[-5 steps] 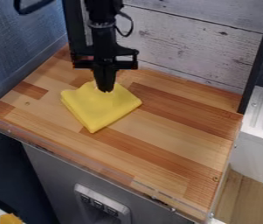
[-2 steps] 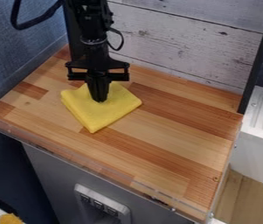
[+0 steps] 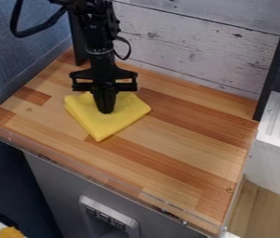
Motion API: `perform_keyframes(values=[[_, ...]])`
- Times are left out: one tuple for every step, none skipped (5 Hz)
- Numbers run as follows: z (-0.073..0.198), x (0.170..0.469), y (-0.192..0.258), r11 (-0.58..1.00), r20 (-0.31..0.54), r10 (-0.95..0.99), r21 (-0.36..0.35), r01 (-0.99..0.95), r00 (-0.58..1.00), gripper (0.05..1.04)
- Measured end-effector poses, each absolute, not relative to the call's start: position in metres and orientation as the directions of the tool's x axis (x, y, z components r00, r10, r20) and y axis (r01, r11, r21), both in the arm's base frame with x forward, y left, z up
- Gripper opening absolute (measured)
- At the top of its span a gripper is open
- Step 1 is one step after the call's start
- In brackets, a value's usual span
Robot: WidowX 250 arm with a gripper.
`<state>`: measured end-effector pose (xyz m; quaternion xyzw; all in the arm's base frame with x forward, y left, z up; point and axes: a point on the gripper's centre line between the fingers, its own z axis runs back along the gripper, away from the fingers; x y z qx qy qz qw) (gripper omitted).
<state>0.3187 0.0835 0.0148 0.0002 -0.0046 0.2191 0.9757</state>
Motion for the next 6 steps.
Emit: perform_keyframes(values=[[0.016, 0.319, 0.081, 0.922, 0.002, 0.386, 0.005, -0.386, 0.922, 0.063], [0.024, 0.325, 0.079, 0.943, -0.001, 0.334, 0.005, -0.334, 0.943, 0.063], [0.025, 0.328, 0.075, 0.963, -0.01, 0.271, 0.006, -0.271, 0.963, 0.063], [0.025, 0.331, 0.075, 0.97, -0.009, 0.243, 0.007, -0.243, 0.97, 0.063], [0.022, 0.33, 0.07, 0.971, -0.006, 0.238, 0.011, -0.238, 0.971, 0.063], [0.018, 0.326, 0.069, 0.966, -0.016, 0.257, 0.013, -0.256, 0.966, 0.063]])
